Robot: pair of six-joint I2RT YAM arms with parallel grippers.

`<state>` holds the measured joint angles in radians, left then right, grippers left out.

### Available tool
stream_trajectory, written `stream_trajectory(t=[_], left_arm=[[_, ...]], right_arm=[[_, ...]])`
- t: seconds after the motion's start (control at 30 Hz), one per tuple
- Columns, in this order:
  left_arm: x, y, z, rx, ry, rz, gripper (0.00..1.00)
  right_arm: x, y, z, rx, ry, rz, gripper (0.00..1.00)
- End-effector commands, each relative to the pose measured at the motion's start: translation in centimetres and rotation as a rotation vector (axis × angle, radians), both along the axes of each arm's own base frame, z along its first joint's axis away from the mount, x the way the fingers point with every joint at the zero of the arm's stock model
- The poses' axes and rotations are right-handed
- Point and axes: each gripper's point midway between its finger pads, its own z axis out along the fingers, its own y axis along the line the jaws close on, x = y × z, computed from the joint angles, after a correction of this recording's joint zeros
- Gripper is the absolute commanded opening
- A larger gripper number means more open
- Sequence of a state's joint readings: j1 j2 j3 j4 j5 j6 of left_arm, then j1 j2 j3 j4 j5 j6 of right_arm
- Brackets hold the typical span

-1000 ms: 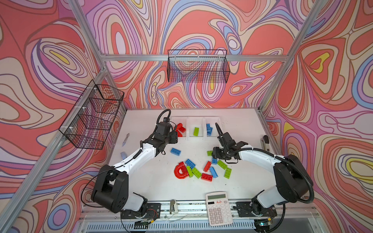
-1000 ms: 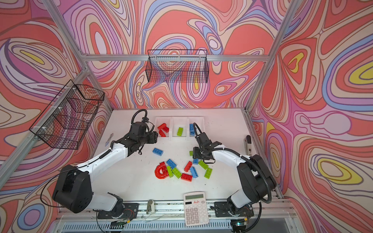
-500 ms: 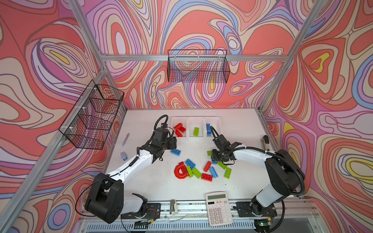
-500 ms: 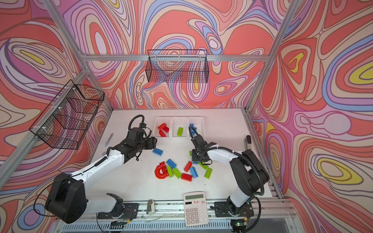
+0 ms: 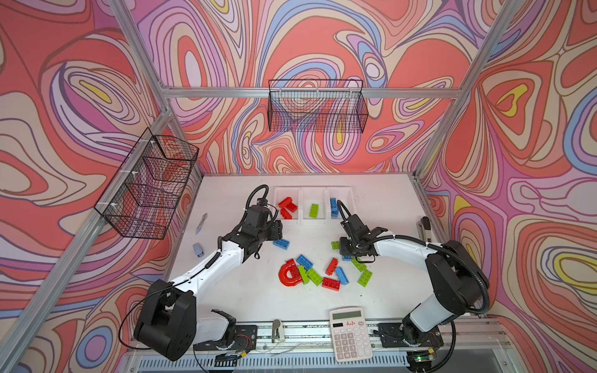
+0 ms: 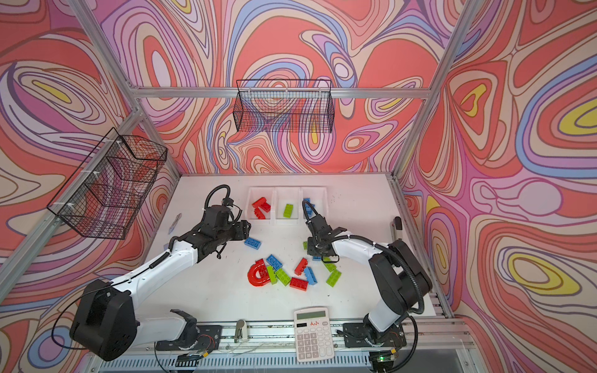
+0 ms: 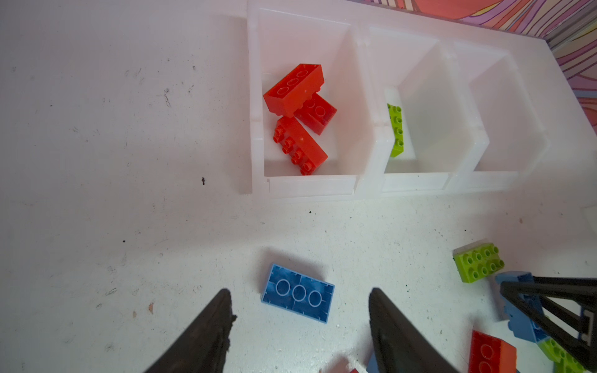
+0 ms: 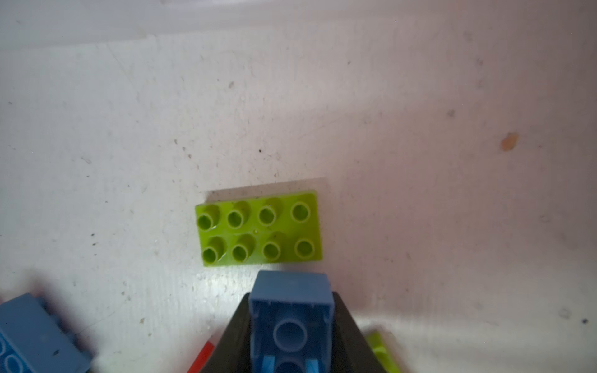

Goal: Sort the legos into containers by color
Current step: 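Grasp a blue brick with the right gripper and lift while the left gripper withdraws, then place the blue brick in the blue-brick compartment with the right gripper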

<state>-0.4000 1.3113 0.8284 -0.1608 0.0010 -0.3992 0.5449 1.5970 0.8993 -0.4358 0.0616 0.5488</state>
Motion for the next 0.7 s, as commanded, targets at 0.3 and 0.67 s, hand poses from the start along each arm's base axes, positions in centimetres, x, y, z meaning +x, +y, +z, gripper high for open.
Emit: stream_trajectory(t=[0.3,0.67], left_arm=[[-0.2,-0.2,-0.8,-0.020,0.036,0.010,0.69],[-3.1,0.8,-1.7,-0.041,0.066,0.034,0.69]], right_arm=[[5.8,-1.6,11.4,-0.006,-0.255,-0.029,0.30],[16.3,-0.7,12.4,-0.007,-0.317,0.046,0.33]])
